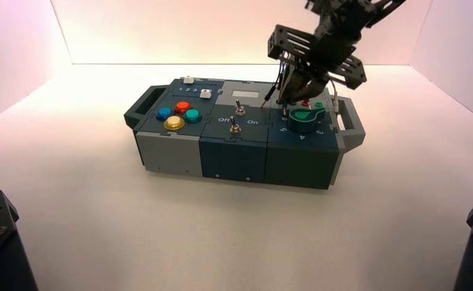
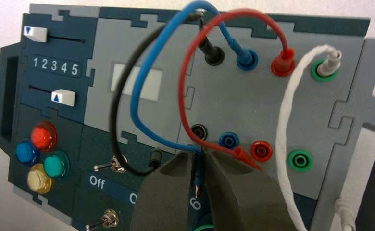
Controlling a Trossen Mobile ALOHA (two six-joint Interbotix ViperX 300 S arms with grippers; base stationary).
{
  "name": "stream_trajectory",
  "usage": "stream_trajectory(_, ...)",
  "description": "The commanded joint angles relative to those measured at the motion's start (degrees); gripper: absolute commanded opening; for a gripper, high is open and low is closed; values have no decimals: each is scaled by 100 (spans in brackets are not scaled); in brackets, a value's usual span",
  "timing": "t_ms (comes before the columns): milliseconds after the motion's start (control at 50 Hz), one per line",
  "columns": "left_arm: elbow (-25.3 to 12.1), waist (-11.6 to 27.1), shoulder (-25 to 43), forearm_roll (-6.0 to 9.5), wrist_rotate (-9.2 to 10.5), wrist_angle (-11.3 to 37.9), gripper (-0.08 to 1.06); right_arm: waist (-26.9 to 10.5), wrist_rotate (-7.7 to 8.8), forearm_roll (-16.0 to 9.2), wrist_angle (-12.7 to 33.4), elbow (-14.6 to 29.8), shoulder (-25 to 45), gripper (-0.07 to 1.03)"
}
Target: Insert the blue wire.
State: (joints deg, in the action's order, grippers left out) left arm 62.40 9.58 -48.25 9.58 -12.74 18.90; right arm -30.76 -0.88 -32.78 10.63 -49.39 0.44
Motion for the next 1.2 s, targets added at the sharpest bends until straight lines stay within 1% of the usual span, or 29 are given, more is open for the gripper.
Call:
stream_trajectory(20,-237,26,0,0,9,-79,-3,26,26,123,-114,88,-299,-2)
stream_trajectory(240,-237,26,9,0,0,-105,-3,26,18,448,-378,62,-413,-2)
stream_trajectory(580,-237,26,26,0,9,-105,-3,-35,26,800,-905,-70,-413,-2)
stream_trajectory(920,-255,26,44,-9,9,-132,-3,-53,18,949,-940,-88,-475,-2)
stream_trajectory(980,-255,26,44,-9,0,-132,-3,-53,26,1090,-932,-62,-475,-2)
stream_trajectory(1200,-272,26,44,-9,0,-132,-3,-53,18,1292,-932,35,-334,-2)
